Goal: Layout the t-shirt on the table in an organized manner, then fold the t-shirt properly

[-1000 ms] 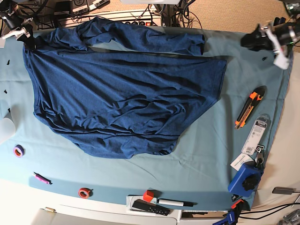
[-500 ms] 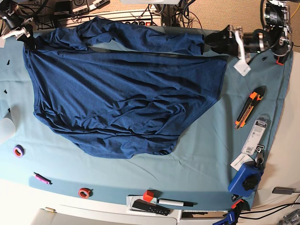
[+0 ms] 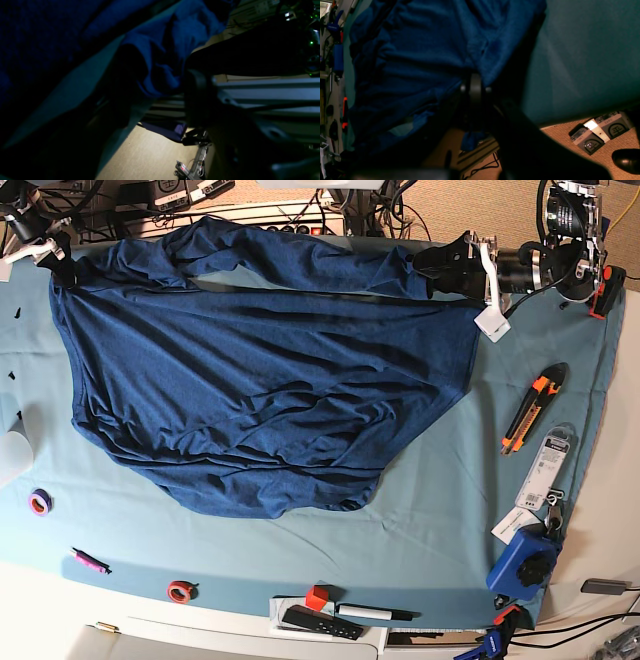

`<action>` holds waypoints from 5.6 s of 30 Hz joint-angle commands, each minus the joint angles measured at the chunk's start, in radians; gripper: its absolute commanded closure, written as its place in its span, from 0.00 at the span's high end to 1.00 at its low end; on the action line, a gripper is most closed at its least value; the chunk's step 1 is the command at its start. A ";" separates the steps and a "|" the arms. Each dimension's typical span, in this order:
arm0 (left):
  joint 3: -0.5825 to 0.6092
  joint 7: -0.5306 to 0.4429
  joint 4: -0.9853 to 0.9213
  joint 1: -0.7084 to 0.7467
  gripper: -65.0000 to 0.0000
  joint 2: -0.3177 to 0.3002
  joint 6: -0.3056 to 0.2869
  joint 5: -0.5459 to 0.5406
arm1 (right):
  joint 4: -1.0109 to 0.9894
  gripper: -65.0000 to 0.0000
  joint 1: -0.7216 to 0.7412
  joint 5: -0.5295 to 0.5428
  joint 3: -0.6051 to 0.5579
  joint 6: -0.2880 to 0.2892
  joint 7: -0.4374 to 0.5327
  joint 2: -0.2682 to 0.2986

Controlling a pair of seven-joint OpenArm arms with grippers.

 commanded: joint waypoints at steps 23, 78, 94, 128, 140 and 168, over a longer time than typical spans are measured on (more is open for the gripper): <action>-0.002 0.120 0.005 0.005 0.00 -0.002 0.003 -0.170 | 0.014 0.00 -0.005 0.116 0.008 0.003 0.017 0.018; -0.001 0.120 0.687 0.006 0.00 0.002 0.003 -0.187 | 0.014 0.48 -0.031 -0.077 0.008 0.020 0.017 0.017; -0.001 0.120 0.687 0.006 0.00 0.002 0.003 -0.187 | 0.013 0.48 -0.108 0.170 -0.056 0.020 0.017 -0.070; -0.001 0.120 0.687 0.006 0.00 0.002 0.003 -0.187 | 0.142 0.00 -0.108 0.027 -0.240 0.020 0.017 -0.077; -0.002 0.120 0.687 0.006 0.00 0.002 0.003 -0.187 | 0.287 0.00 -0.108 0.029 -0.240 0.020 0.017 -0.077; -0.002 -0.216 0.687 -0.255 0.00 0.066 0.057 0.299 | 0.427 0.00 -0.099 0.093 -0.225 0.020 0.017 -0.077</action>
